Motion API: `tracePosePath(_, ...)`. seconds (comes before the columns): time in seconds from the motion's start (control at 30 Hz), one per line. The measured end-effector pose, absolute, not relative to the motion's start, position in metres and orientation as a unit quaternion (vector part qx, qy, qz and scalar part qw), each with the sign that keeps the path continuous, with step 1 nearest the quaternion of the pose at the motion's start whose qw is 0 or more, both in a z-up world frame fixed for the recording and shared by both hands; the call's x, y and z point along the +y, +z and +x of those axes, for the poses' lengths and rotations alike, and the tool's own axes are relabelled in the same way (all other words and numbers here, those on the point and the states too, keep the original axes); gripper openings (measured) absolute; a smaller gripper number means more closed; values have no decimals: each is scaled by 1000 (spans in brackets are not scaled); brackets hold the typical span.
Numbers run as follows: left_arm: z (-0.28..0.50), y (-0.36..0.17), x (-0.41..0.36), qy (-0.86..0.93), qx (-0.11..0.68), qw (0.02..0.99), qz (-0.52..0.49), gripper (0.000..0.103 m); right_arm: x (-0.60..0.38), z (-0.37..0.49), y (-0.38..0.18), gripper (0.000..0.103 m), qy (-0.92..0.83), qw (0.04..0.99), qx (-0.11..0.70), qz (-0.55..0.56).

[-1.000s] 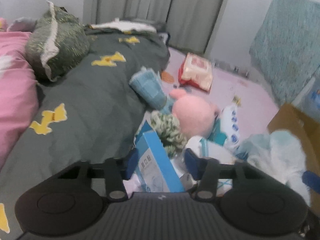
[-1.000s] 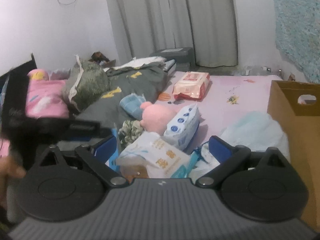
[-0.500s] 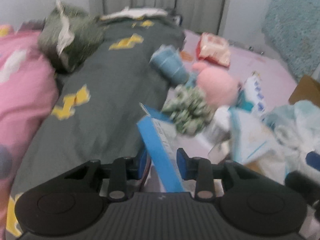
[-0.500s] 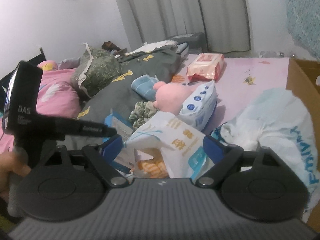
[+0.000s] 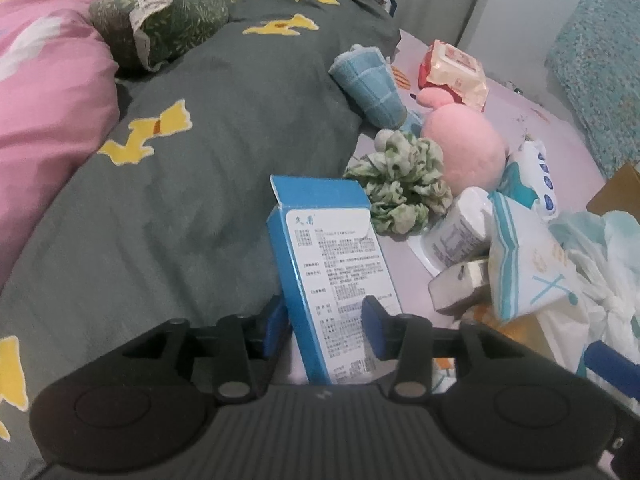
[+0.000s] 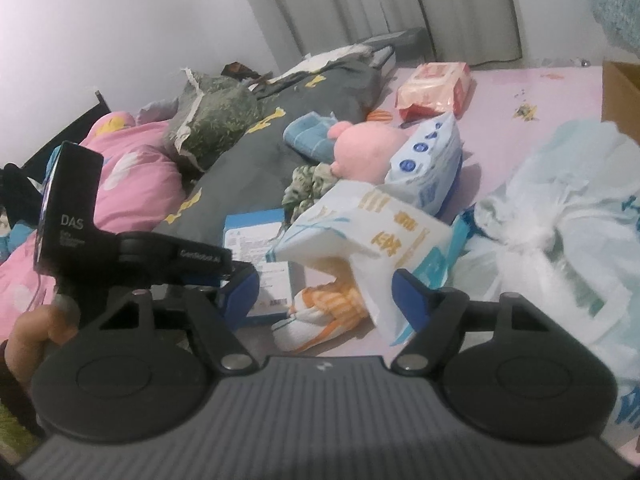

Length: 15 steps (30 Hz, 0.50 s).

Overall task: Organize soft objects
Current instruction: 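Lift the blue box with the left gripper while the right gripper closes on it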

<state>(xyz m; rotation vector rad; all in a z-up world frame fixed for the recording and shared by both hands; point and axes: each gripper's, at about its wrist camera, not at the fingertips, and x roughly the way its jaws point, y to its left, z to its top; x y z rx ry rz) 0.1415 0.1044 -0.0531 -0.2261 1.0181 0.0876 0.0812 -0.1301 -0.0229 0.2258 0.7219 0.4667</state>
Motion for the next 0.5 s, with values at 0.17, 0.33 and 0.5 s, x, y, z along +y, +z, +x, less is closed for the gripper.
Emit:
tracePosePath(0.17, 144, -57, 109, 34, 494, 858, -135, 49, -128, 81, -23, 72, 232, 901, 349, 110)
tracePosePath(0.33, 143, -56, 113, 37, 480, 862, -157, 39, -128, 81, -23, 72, 232, 901, 350, 112)
tracePosePath(0.5, 140, -45, 109, 39, 460, 875, -146, 30, -130, 81, -23, 72, 229, 901, 351, 115)
